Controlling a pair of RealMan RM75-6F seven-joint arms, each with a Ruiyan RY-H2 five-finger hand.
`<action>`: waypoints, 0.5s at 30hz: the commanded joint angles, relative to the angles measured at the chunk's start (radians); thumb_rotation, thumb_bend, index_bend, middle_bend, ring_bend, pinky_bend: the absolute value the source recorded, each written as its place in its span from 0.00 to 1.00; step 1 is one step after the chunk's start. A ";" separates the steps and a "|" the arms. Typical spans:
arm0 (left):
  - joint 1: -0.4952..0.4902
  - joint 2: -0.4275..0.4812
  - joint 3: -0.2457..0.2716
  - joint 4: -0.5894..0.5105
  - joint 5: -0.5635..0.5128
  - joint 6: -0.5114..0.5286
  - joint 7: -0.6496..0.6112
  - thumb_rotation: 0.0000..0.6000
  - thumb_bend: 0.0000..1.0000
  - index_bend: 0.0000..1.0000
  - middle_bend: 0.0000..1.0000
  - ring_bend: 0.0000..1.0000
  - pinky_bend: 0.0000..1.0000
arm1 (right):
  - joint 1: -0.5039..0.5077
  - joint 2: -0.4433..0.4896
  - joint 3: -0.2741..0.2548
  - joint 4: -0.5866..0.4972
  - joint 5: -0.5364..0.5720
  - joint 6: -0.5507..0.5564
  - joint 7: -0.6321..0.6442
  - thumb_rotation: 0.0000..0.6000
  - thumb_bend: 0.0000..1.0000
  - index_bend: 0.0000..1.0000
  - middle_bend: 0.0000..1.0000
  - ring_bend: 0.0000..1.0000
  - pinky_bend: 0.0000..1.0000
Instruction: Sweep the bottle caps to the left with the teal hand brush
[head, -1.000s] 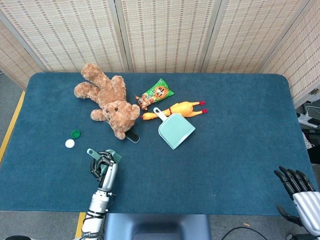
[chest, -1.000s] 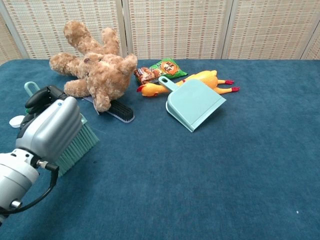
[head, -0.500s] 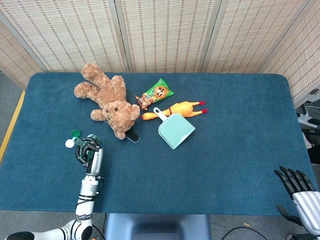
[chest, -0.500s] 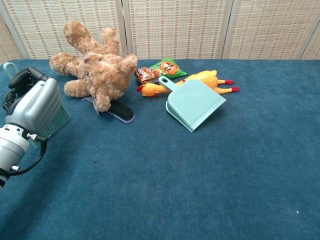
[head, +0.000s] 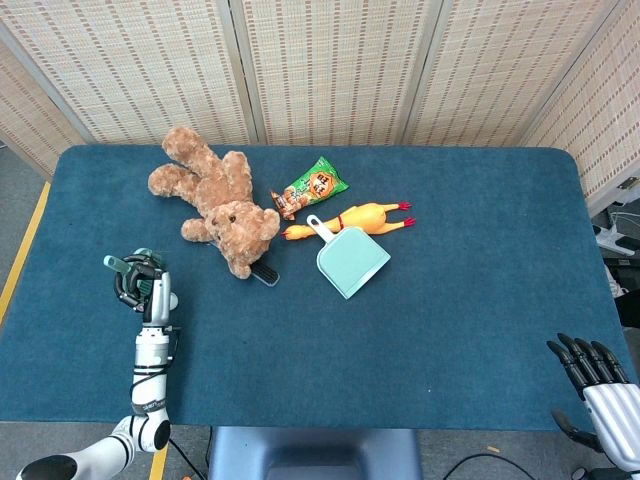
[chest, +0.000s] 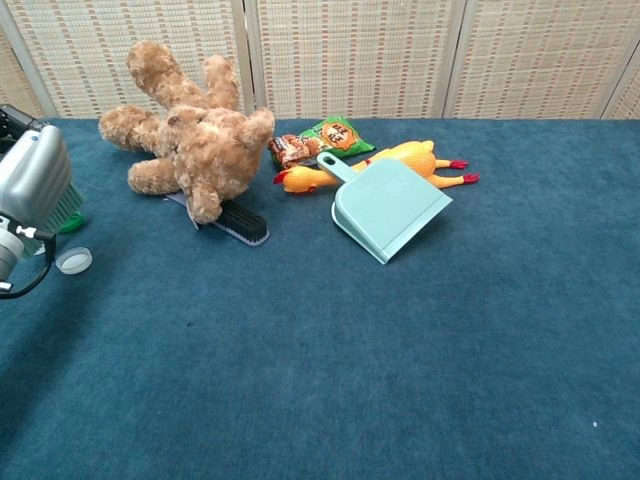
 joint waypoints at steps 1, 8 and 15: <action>-0.010 -0.004 -0.019 0.007 -0.010 0.012 -0.033 1.00 0.53 0.87 1.00 0.81 0.83 | 0.002 -0.001 0.000 -0.002 0.002 -0.006 -0.005 1.00 0.20 0.00 0.00 0.00 0.00; 0.017 0.088 -0.014 -0.323 -0.002 0.078 -0.034 1.00 0.53 0.87 1.00 0.81 0.83 | 0.007 -0.003 -0.001 -0.002 0.001 -0.016 -0.009 1.00 0.20 0.00 0.00 0.00 0.00; 0.095 0.258 0.039 -0.967 -0.053 0.113 0.007 1.00 0.53 0.87 1.00 0.81 0.83 | 0.011 -0.005 -0.005 -0.003 -0.007 -0.026 -0.016 1.00 0.20 0.00 0.00 0.00 0.00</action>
